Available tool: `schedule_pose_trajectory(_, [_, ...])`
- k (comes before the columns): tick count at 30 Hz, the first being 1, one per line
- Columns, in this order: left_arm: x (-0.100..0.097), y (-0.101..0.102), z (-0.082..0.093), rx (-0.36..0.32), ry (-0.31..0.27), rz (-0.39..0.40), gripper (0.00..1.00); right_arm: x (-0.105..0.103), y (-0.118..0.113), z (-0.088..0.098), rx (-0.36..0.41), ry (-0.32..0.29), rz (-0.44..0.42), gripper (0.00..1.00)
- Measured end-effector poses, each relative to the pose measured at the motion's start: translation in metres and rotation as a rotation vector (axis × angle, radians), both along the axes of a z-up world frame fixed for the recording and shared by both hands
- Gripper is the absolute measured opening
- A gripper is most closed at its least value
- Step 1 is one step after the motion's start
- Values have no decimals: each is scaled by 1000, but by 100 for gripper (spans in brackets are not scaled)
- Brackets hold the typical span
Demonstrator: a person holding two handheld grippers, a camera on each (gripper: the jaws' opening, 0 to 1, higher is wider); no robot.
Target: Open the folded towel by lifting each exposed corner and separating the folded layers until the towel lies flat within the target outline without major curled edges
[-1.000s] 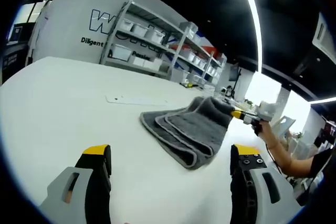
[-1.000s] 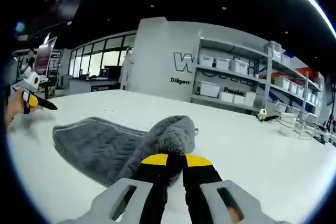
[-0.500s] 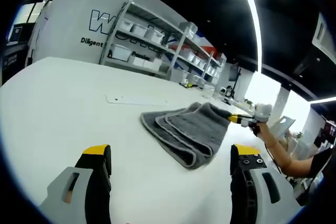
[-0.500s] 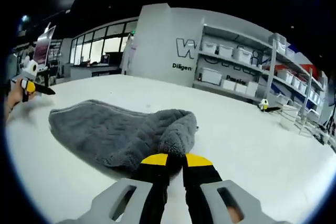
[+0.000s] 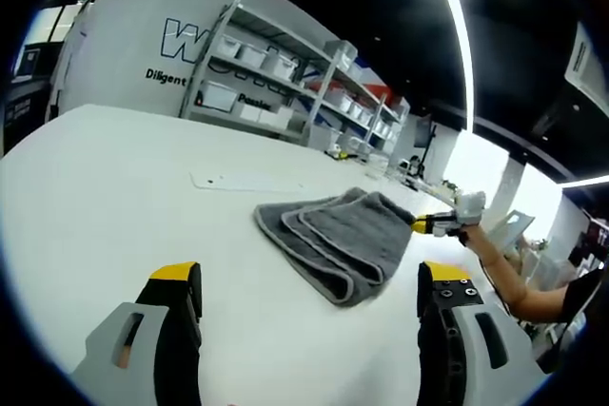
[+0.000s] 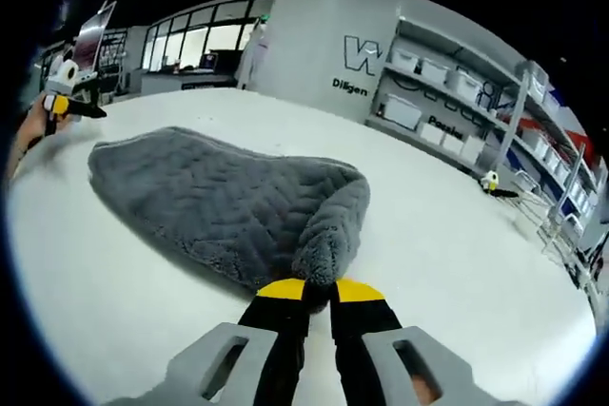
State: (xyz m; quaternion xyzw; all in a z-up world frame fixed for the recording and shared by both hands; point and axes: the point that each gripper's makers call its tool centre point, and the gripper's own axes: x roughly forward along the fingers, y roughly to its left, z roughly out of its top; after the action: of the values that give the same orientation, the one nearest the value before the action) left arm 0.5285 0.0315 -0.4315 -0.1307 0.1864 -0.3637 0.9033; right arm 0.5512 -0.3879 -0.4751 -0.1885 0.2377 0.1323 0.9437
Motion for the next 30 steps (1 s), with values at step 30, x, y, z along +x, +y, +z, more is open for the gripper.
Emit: schedule_pose_trajectory(30, [-1, -3, 3, -17, -13, -10, 92, -39, 12, -8, 35, 197, 81, 4])
